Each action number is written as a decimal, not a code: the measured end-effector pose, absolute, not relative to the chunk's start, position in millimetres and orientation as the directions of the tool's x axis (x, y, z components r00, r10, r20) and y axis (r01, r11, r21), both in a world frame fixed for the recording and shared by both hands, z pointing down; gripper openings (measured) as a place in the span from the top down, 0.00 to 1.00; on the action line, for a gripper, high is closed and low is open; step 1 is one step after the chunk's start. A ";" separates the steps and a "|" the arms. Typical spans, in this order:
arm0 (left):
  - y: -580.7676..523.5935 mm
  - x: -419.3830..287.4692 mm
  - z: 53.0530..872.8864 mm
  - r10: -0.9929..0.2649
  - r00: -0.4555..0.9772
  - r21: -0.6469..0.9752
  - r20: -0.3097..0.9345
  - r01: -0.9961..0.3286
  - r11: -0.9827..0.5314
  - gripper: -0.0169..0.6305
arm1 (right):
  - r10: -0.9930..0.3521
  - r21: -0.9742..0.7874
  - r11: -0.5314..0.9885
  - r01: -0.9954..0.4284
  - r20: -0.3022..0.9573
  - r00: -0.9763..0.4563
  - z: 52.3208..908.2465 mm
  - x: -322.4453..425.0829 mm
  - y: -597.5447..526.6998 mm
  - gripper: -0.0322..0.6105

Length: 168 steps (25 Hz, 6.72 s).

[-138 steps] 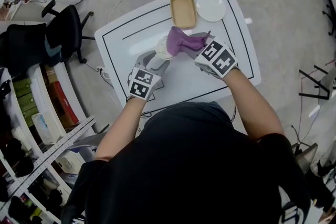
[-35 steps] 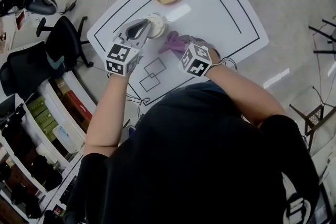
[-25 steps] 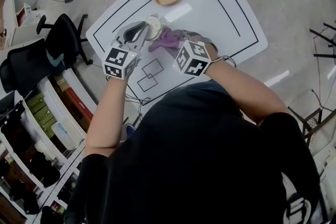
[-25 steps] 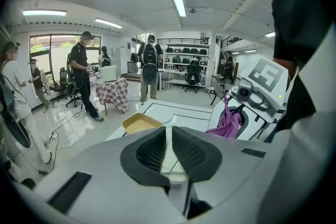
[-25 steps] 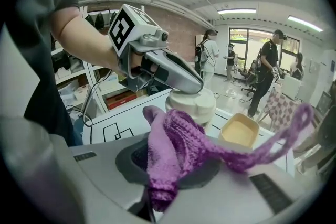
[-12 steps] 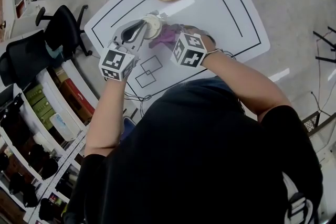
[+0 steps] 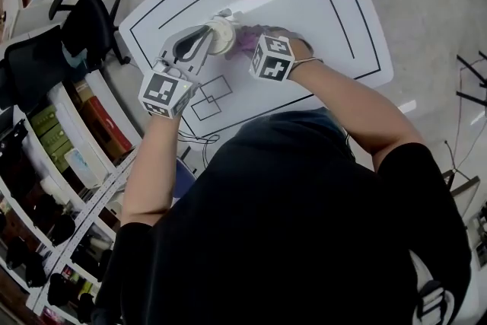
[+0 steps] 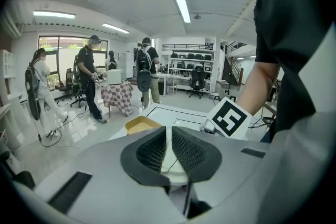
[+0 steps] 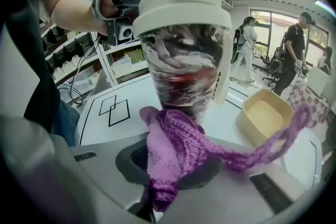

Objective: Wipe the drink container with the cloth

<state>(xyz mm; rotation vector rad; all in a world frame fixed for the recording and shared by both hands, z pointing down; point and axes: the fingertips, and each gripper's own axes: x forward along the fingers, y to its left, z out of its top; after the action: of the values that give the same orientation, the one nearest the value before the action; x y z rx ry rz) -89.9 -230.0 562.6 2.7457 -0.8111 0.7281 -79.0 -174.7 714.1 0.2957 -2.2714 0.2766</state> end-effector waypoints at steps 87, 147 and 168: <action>-233.8 -92.5 561.3 -0.561 0.702 -0.022 0.438 -0.616 -0.787 0.90 | -0.057 -0.012 0.995 -0.096 0.729 -0.682 726.3 -70.1 -232.4 0.84; -120.7 -254.6 387.9 -0.691 0.677 0.048 0.253 -0.722 -0.690 0.87 | -0.699 0.336 0.715 -0.613 0.350 -0.623 351.3 -43.9 -143.1 0.84; -41.1 -346.2 361.9 -0.758 0.620 0.024 0.201 -0.777 -0.629 0.87 | -0.774 0.141 0.622 -0.770 0.255 -0.579 328.9 -59.4 -96.3 0.84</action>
<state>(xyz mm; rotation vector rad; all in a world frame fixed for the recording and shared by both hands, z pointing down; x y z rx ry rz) -346.2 -41.1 361.9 2.7284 -1.2980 0.2619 -59.4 -96.3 328.9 1.2505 -2.5572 -0.0220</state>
